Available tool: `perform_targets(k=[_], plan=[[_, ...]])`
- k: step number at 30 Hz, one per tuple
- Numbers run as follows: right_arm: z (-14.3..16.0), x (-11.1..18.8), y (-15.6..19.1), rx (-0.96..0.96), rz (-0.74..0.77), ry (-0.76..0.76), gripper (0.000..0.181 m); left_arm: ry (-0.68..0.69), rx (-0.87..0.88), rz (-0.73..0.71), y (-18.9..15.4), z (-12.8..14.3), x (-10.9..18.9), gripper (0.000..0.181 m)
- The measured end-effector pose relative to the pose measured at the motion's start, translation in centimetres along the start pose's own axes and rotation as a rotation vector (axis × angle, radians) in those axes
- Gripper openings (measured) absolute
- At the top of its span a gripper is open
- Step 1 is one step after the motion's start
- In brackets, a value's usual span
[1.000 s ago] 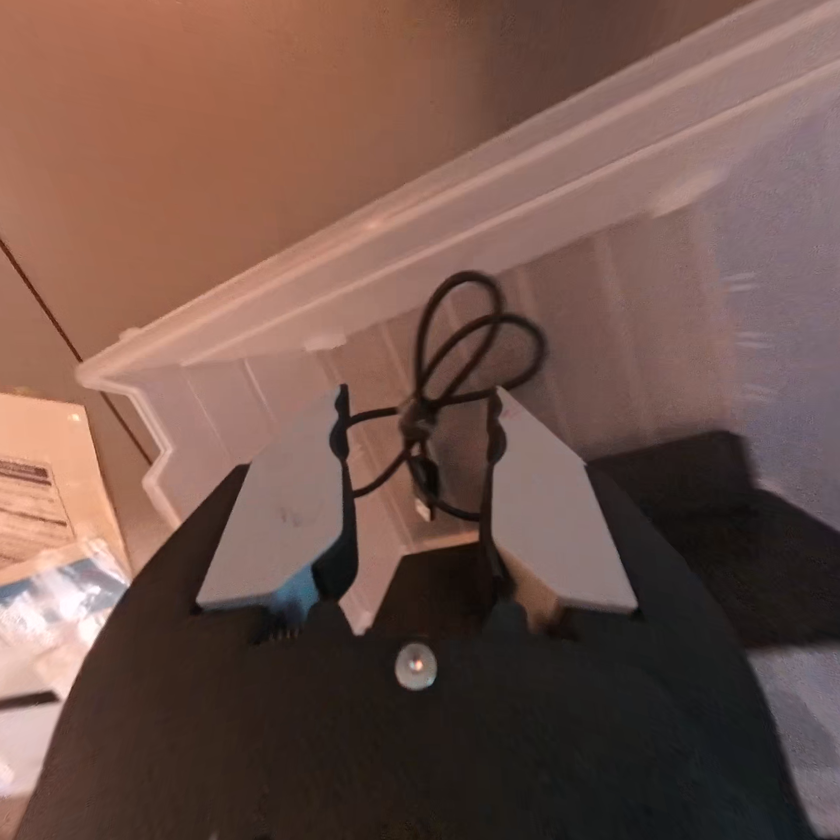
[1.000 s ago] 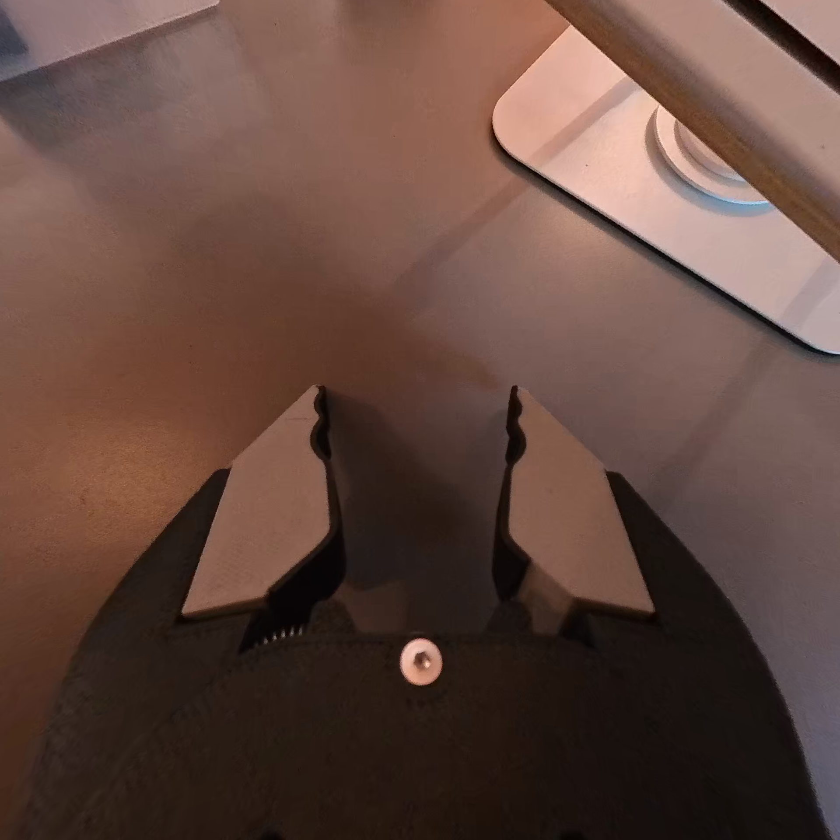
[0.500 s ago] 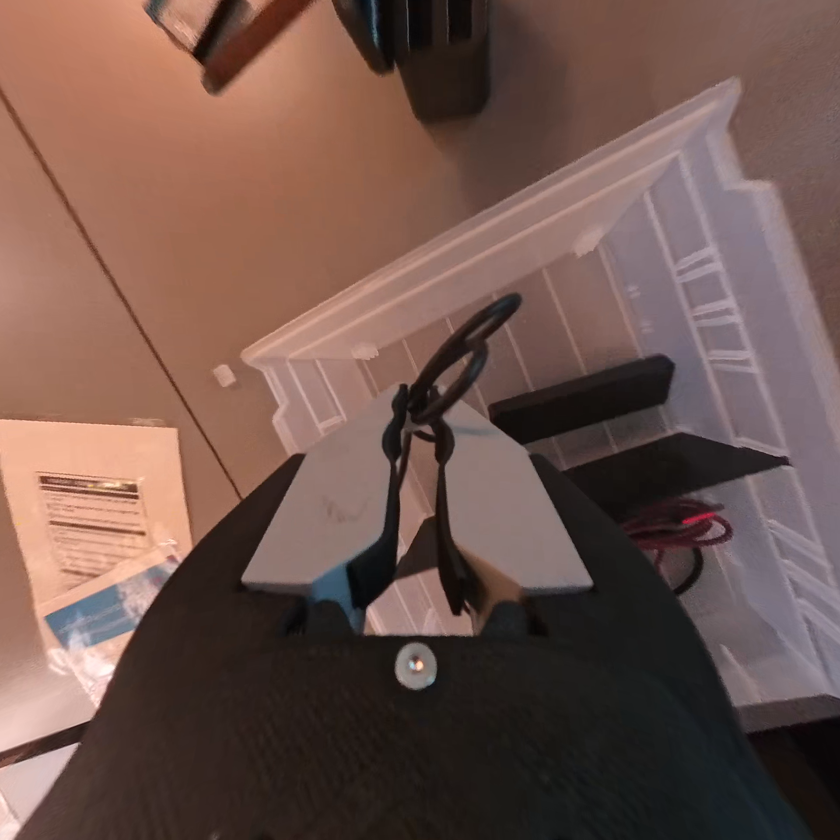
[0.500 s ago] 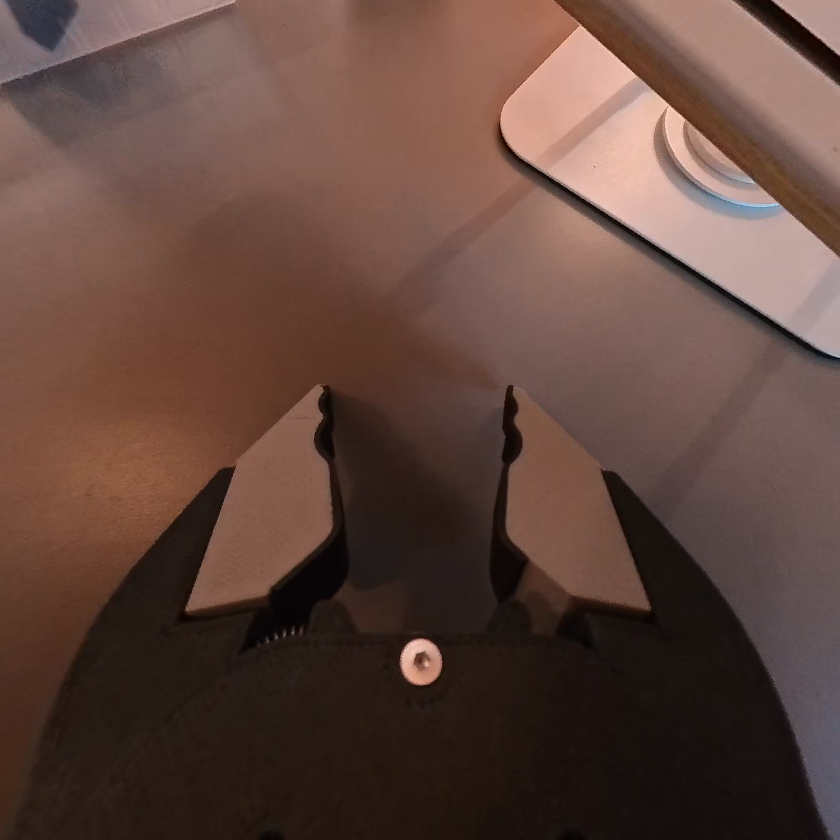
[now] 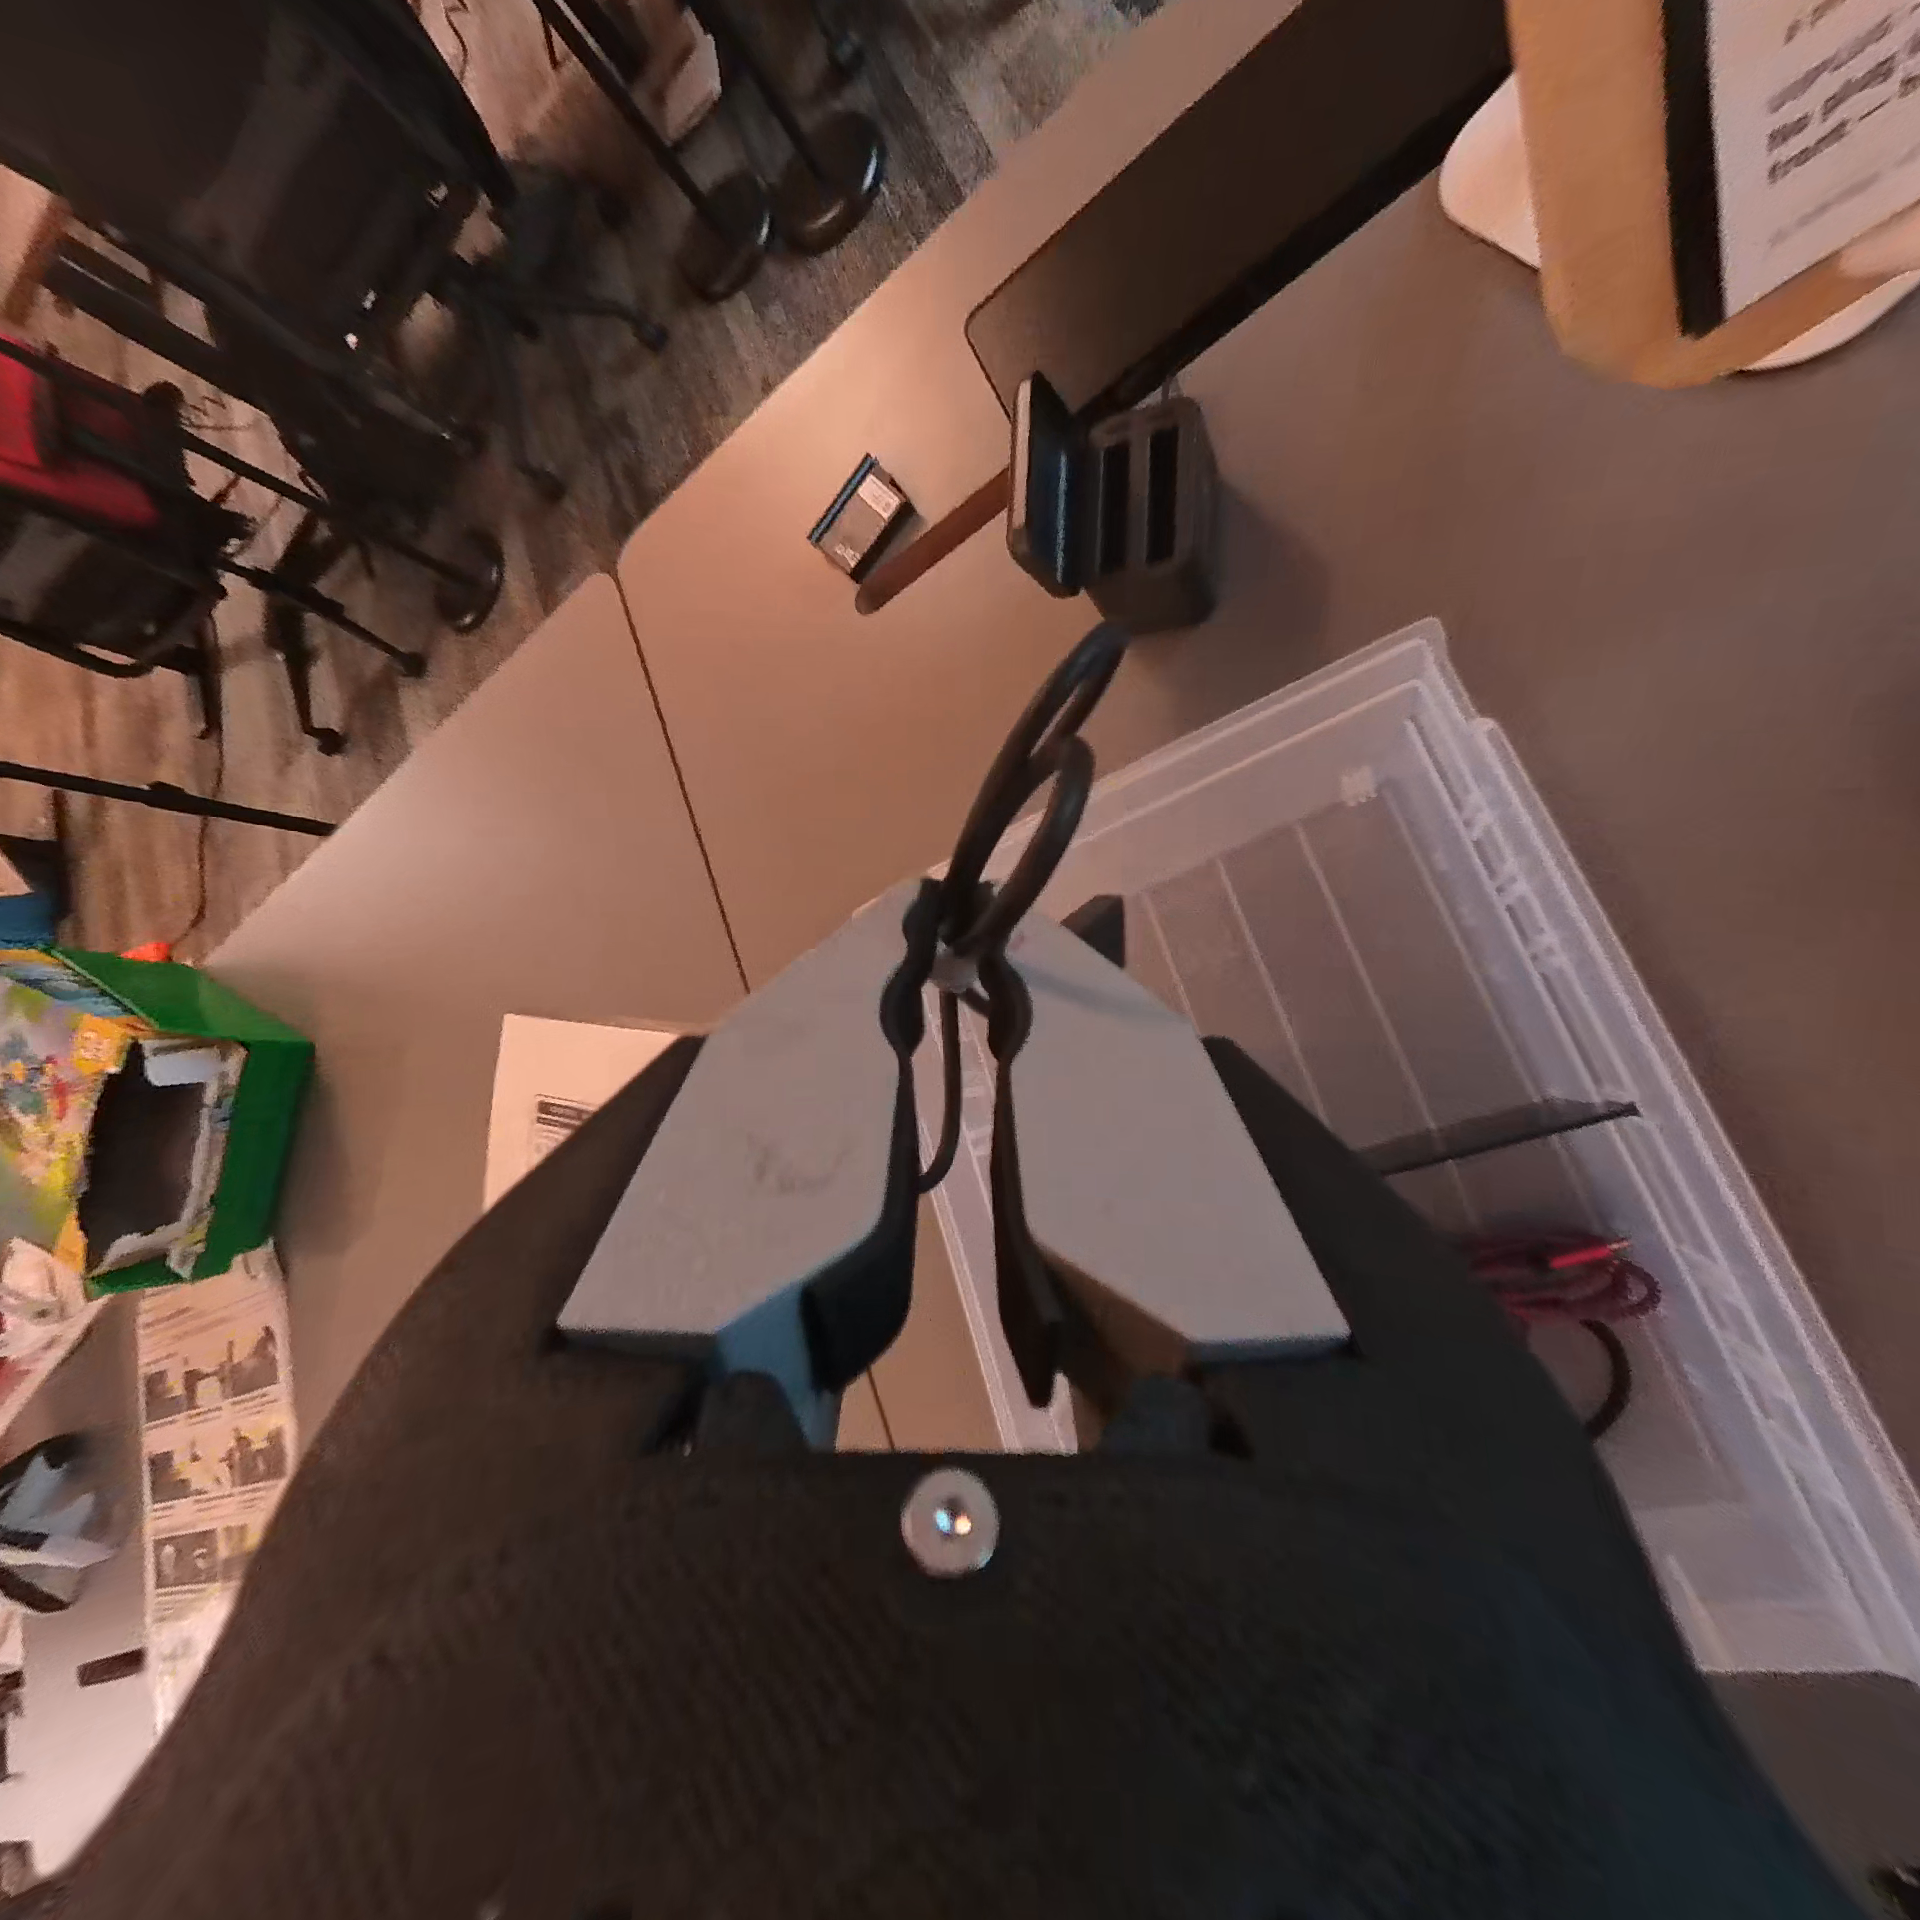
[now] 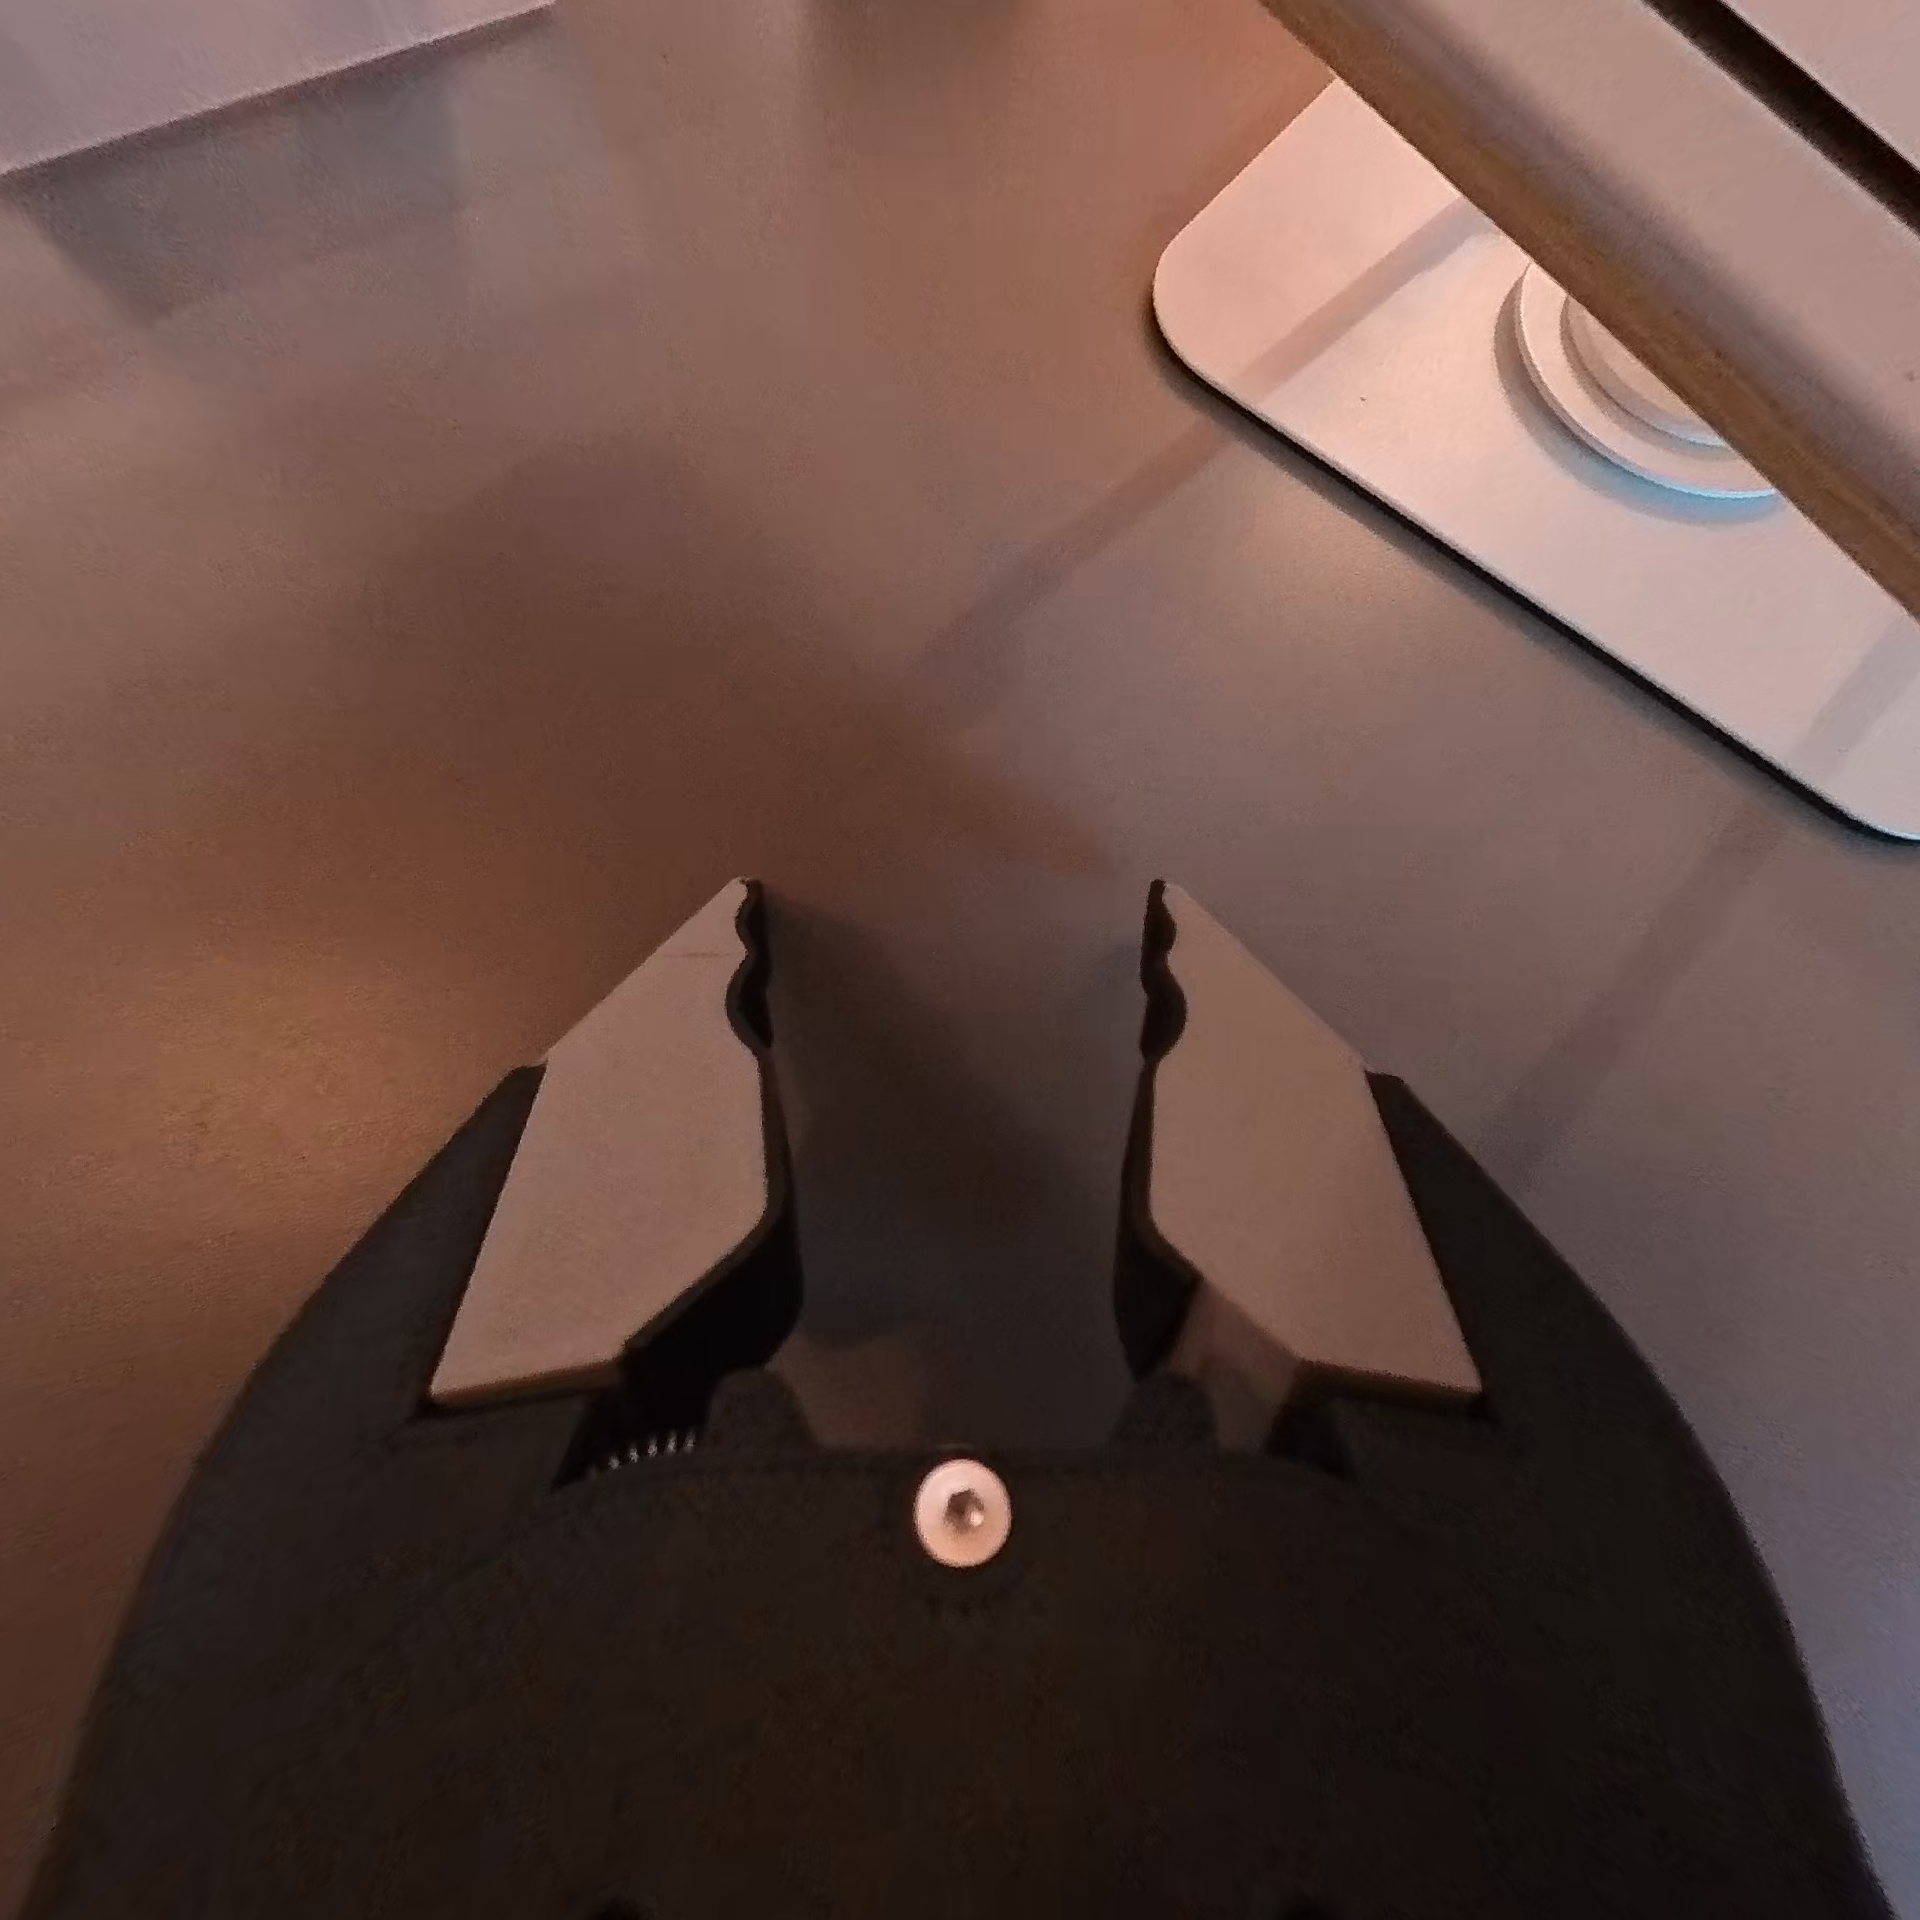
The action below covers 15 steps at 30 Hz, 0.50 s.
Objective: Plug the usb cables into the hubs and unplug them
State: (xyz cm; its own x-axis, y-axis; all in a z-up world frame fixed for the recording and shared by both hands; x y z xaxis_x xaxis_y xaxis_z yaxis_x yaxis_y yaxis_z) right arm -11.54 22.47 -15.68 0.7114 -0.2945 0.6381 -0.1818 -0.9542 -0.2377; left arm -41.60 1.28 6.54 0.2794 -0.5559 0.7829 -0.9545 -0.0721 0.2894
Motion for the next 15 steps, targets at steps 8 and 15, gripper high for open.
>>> perform_targets(k=[8,15], plan=[[-0.1,0.3,0.2,0.032,0.025,-0.016,0.062,-0.132,-0.083,0.058,-3.3,-3.9,4.5,0.004],[-0.8,1.7,-1.6,0.062,0.137,-0.102,0.058,-0.392,-0.207,0.296,-10.9,-7.9,7.3,0.004]])
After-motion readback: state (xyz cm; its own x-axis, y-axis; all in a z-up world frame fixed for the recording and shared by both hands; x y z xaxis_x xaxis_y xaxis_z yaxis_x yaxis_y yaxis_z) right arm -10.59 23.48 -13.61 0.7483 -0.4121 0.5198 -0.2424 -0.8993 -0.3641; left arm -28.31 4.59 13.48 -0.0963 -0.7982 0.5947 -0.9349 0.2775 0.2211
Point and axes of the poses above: each gripper's, where its closed fingertips meet, x back along the fingers, z out of its underside, y = z × x across the jaws, the point moved 6 cm from there along x, back along the fingers, and after that the axes turned 14 degrees about z, right-handed, at the moved point
